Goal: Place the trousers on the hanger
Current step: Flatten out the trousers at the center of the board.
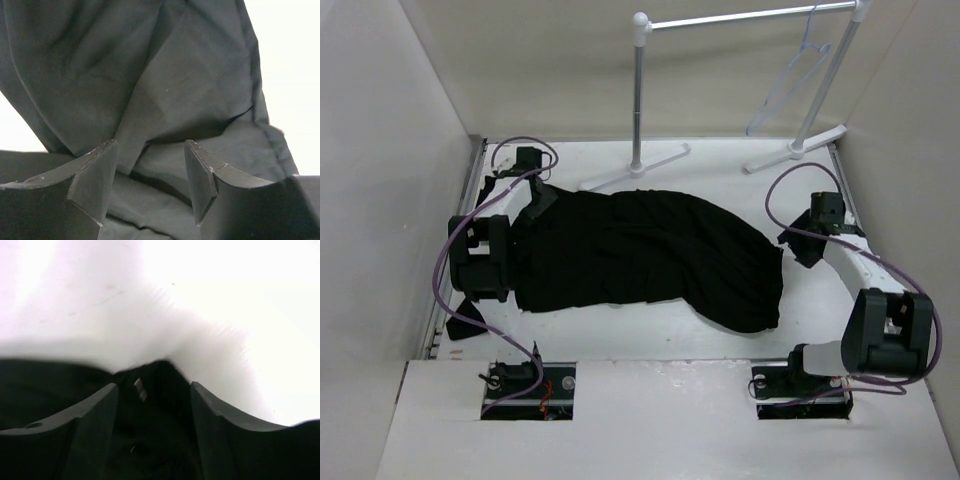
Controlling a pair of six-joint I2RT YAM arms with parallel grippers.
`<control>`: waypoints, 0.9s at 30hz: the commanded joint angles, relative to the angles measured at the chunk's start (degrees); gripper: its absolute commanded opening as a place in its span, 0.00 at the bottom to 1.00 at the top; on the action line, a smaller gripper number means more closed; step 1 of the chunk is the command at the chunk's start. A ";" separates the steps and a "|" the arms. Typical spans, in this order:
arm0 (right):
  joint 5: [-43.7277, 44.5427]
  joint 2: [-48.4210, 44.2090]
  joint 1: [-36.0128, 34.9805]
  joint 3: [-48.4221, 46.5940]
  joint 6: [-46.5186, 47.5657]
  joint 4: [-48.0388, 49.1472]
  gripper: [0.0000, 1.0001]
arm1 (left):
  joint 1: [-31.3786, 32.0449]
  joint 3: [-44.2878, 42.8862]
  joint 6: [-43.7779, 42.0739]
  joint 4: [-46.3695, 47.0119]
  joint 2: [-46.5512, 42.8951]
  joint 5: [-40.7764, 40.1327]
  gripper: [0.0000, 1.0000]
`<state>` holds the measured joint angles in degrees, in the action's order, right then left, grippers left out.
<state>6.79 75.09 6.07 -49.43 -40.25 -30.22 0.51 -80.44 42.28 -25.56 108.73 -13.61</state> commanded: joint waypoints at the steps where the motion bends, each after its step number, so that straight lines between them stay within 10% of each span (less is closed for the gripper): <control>1: -5.28 1.98 0.57 0.91 0.09 9.73 0.63 | 0.14 0.80 -0.45 -0.81 -2.90 0.16 0.54; 11: -11.45 7.43 1.97 2.68 -5.54 20.63 0.07 | -0.64 5.74 -0.18 1.92 -1.59 -1.42 0.54; 27: -12.50 22.02 10.41 -4.71 -21.45 49.11 0.04 | -9.17 6.80 0.17 8.69 -7.22 -0.64 0.59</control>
<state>-5.87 95.94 15.70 -51.42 -59.00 11.20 -7.11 -73.19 42.33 -19.27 105.03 -13.91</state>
